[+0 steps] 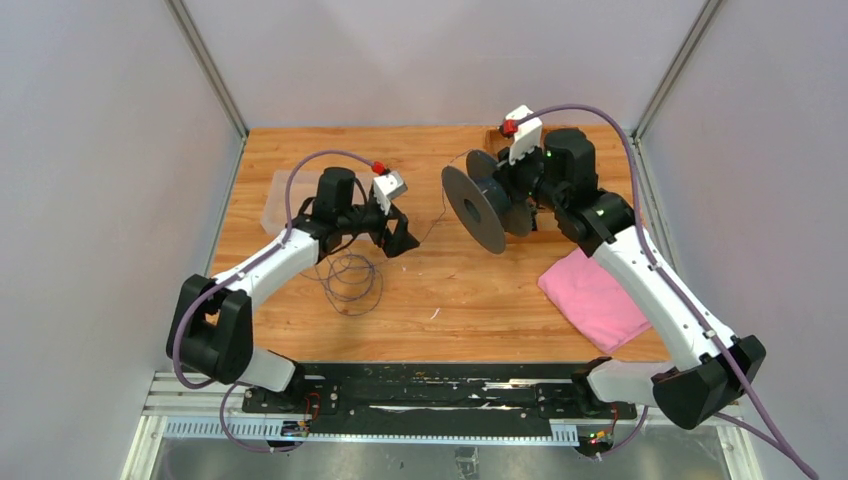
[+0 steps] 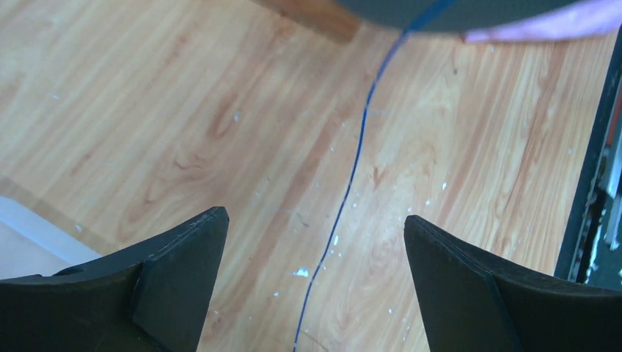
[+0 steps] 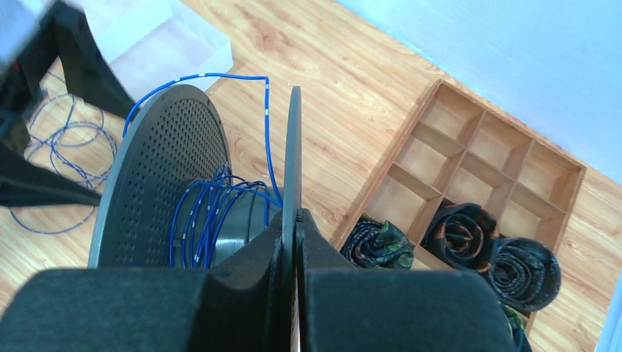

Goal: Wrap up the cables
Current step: Wrap the cable around the cable reel.

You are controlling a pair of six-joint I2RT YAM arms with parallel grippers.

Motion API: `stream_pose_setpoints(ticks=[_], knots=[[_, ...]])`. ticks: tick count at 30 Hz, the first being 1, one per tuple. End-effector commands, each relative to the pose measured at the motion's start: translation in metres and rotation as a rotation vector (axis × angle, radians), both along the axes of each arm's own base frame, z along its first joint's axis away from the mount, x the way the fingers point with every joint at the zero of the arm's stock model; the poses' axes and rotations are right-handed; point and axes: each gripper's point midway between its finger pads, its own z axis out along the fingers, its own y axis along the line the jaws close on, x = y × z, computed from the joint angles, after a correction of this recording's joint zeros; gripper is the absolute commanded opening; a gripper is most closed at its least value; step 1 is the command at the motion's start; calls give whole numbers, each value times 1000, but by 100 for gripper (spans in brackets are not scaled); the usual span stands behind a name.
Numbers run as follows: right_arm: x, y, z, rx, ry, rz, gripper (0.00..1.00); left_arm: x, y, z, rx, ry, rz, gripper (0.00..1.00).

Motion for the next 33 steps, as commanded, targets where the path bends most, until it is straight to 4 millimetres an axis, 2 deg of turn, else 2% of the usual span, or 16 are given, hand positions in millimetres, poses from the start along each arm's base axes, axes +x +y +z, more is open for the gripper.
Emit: stream_pose_setpoints(ticks=[1, 5, 9, 14, 17, 21, 27, 33], knots=[[-5, -16, 53, 89, -75, -63, 1, -19, -10, -14, 52, -108, -103, 93], [-5, -22, 60, 105, -68, -80, 1, -15, -8, -29, 130, -129, -73, 84], [-4, -25, 62, 120, -58, -98, 1, -12, -5, -38, 191, -129, -65, 68], [-1, -25, 64, 133, -49, -114, 1, -21, -10, -55, 263, -155, -112, 48], [-2, -23, 67, 149, -45, -109, 1, -23, -15, -63, 279, -147, -134, 41], [-2, -23, 73, 164, -45, -111, 1, -21, -18, -71, 300, -141, -144, 36], [1, -28, 78, 176, -48, -129, 1, -18, -12, -81, 339, -125, -118, 12], [0, -29, 76, 177, -38, -125, 1, -16, -9, -75, 336, -112, -74, 1]])
